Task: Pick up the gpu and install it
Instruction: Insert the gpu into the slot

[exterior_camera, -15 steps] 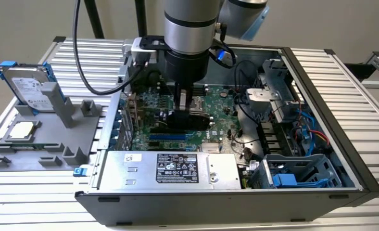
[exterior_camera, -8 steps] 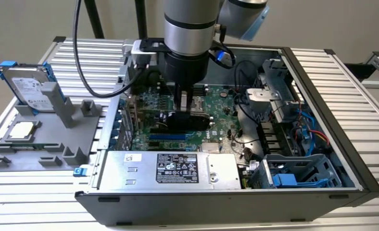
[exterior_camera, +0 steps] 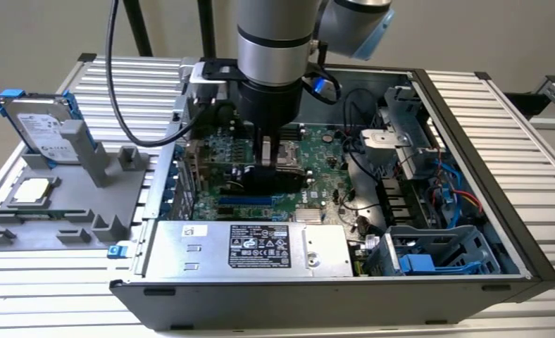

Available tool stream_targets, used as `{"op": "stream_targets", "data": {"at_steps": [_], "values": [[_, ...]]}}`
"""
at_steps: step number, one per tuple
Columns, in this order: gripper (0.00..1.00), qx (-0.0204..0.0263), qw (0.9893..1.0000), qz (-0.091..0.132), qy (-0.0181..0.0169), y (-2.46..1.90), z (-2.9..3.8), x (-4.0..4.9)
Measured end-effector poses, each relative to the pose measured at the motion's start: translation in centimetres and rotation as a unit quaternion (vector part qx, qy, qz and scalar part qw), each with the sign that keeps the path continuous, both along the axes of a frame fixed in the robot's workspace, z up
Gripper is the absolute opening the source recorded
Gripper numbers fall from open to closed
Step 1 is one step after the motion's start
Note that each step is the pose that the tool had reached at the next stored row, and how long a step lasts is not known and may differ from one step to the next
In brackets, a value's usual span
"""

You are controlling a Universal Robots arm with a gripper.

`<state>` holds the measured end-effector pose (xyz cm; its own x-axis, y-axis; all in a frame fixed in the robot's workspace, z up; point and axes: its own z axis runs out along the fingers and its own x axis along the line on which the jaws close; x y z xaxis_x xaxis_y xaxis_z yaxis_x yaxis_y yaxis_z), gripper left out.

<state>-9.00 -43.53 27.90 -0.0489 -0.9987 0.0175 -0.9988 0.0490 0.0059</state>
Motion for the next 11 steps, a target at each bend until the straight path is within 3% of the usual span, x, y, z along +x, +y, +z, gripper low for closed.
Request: {"op": "stream_targets", "data": {"at_steps": [11], "values": [[0.0,0.0,1.0,0.0,0.0,-0.2,-0.33,-0.23]]}}
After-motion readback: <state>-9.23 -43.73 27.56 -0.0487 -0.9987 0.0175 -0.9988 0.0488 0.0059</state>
